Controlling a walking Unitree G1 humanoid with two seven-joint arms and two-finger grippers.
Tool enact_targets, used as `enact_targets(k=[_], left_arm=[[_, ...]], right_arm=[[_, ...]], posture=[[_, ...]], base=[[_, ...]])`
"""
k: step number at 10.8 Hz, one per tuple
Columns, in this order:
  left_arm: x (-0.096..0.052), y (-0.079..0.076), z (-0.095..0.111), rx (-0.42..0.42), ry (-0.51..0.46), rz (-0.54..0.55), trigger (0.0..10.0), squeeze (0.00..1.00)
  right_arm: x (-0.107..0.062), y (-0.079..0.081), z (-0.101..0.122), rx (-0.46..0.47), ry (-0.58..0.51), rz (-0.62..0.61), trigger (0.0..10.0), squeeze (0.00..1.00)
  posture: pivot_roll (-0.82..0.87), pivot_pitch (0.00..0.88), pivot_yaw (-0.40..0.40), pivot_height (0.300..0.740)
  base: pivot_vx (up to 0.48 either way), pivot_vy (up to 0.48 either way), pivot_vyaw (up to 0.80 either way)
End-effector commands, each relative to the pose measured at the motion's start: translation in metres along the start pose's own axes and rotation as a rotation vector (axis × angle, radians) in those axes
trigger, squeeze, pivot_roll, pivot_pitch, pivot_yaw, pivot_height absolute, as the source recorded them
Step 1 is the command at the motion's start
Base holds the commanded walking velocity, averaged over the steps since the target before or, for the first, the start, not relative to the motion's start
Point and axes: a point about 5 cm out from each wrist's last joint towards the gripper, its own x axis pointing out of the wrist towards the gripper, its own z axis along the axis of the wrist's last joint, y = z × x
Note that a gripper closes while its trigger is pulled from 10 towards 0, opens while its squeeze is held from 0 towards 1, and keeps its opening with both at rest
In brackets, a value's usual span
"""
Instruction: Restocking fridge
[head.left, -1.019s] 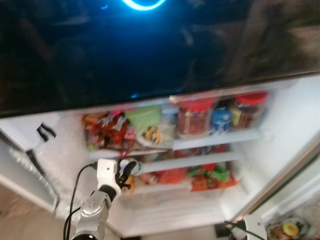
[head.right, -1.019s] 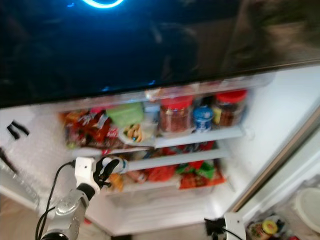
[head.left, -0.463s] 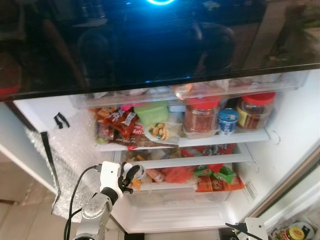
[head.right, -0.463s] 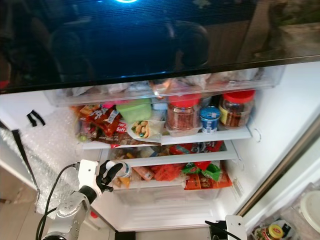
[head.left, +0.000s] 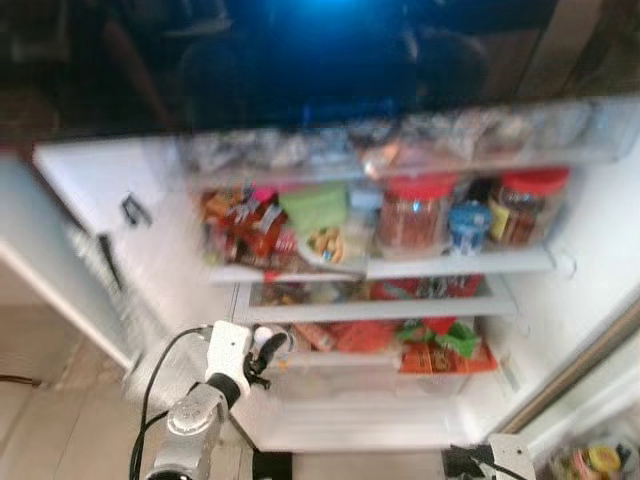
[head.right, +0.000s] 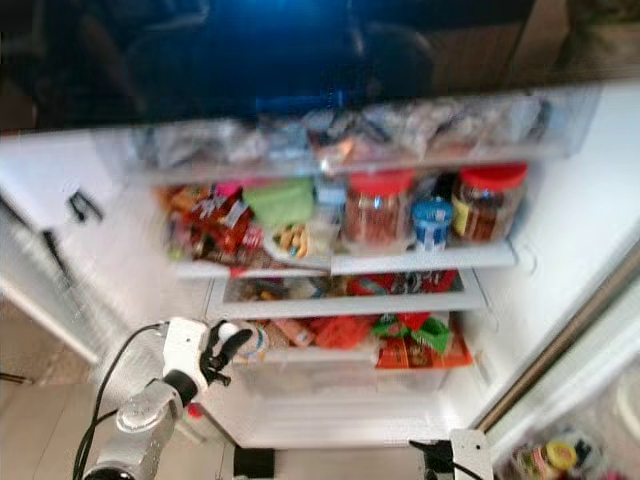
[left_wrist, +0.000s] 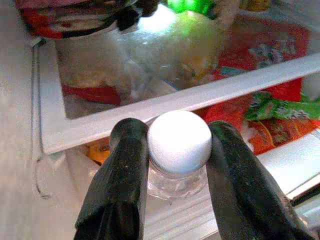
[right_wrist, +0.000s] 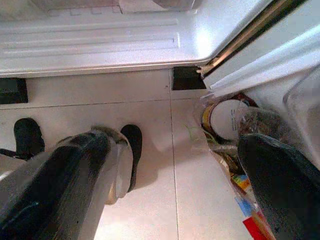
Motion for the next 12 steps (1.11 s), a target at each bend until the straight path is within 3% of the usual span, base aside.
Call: enact_targets(k=[1,3,7,9,12], left_arm=[[0.003,0.001,0.012,0.067,-0.037,-0.037,10.0,0.00],[0.005,-0.001,0.016,0.098,-0.045,-0.051,10.0,0.00],[0.018,0.003,0.038,0.498,-0.045,-0.036,10.0,0.00],[0.025,0.018,0.047,0.834,0.000,0.062,10.0,0.00],[0.034,0.009,0.052,1.044,-0.036,-0.035,10.0,0.00]], right_arm=[[0.000,0.003,-0.004,0.010,0.015,0.014,10.0,0.00],[0.000,0.002,-0.003,0.012,0.014,0.015,10.0,0.00],[0.000,0.002,-0.002,0.020,0.003,0.017,10.0,0.00],[0.000,0.003,-0.002,0.025,0.002,0.021,10.0,0.00],[0.000,0.003,-0.002,0.027,0.001,0.023,10.0,0.00]], posture=[[-0.08,0.030,0.091,0.675],[-0.08,0.031,0.089,0.660],[-0.08,0.031,0.086,0.660],[-0.08,0.034,0.085,0.660],[-0.08,0.033,0.086,0.660]], base=[[0.000,0.000,0.00],[0.000,0.000,0.00],[0.000,0.000,0.00],[0.000,0.000,0.00],[0.000,0.000,0.00]])
